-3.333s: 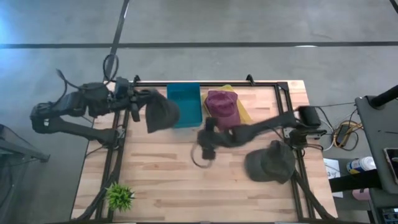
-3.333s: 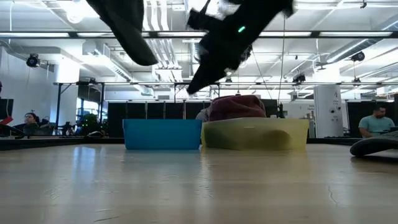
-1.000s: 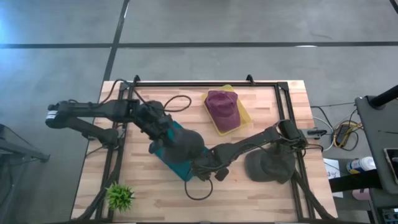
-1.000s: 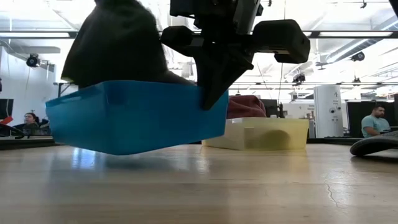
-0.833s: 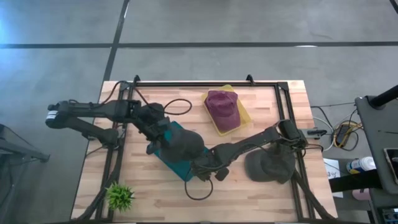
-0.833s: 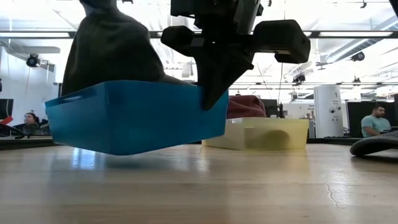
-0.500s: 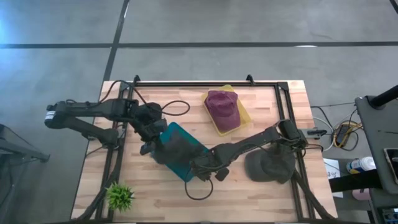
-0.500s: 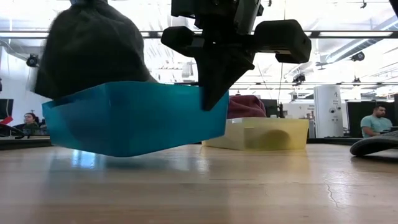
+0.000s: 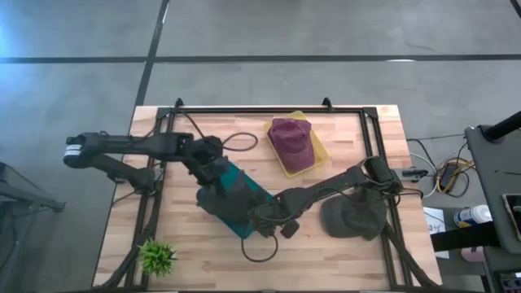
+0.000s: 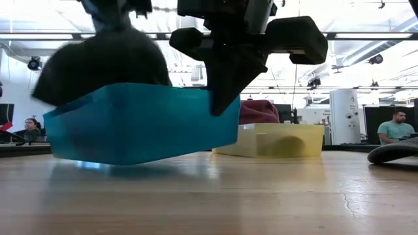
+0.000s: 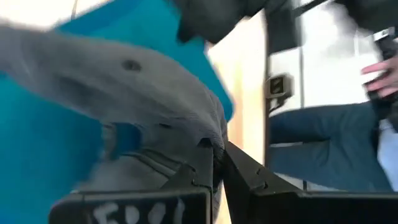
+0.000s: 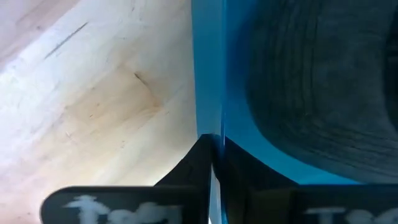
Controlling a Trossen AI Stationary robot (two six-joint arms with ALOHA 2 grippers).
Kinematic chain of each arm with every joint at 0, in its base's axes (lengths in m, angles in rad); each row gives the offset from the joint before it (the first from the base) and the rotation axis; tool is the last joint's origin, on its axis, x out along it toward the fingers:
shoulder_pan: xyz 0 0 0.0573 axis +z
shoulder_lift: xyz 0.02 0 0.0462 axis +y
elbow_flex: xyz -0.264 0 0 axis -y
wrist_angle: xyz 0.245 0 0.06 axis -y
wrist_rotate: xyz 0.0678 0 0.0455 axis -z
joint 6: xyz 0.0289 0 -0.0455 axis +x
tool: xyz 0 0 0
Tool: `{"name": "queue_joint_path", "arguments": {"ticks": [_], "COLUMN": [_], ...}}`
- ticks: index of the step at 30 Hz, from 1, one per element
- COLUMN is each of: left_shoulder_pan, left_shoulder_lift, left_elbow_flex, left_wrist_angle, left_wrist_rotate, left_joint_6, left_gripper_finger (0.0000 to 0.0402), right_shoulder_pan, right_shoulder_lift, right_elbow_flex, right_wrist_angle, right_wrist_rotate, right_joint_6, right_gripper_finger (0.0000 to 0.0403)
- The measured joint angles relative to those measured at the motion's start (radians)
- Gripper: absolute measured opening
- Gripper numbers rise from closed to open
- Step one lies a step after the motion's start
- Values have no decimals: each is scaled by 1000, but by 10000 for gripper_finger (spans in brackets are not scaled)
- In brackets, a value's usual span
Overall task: Pick & Place hat
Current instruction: Put the left black cap into the blue bin
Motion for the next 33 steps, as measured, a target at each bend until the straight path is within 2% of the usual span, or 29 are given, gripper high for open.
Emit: {"name": "queue_joint_path", "arguments": {"ticks": [3, 7, 11, 15, 21, 30, 33], "left_shoulder_pan": [7, 18, 32, 32, 38, 38, 37], "left_shoulder_lift": [22, 27, 5, -13, -13, -14, -24], "left_elbow_flex": [-53, -101, -110, -109, -111, -145, -137], "left_wrist_angle": [12, 42, 123, 197, 191, 53, 52], "left_wrist_rotate": [-4, -56, -60, -71, -104, -115, -165], "left_joint_6": [5, 7, -20, -47, -59, -60, -96], "left_gripper_finger": [16, 18, 22, 23, 23, 23, 33], "right_shoulder_pan": [0, 0, 0, 0, 0, 0, 0], "right_shoulder_lift": [0, -2, -2, -2, -2, -4, -8], "right_elbow_flex": [0, 0, 0, 0, 0, 0, 0], "right_wrist_angle": [6, 8, 7, 3, -9, -11, -11], "right_wrist_rotate": [2, 9, 15, 17, 39, 40, 40], "right_joint_6": [37, 60, 60, 67, 86, 117, 118], "right_gripper_finger": [37, 84, 133, 165, 187, 191, 194]}}
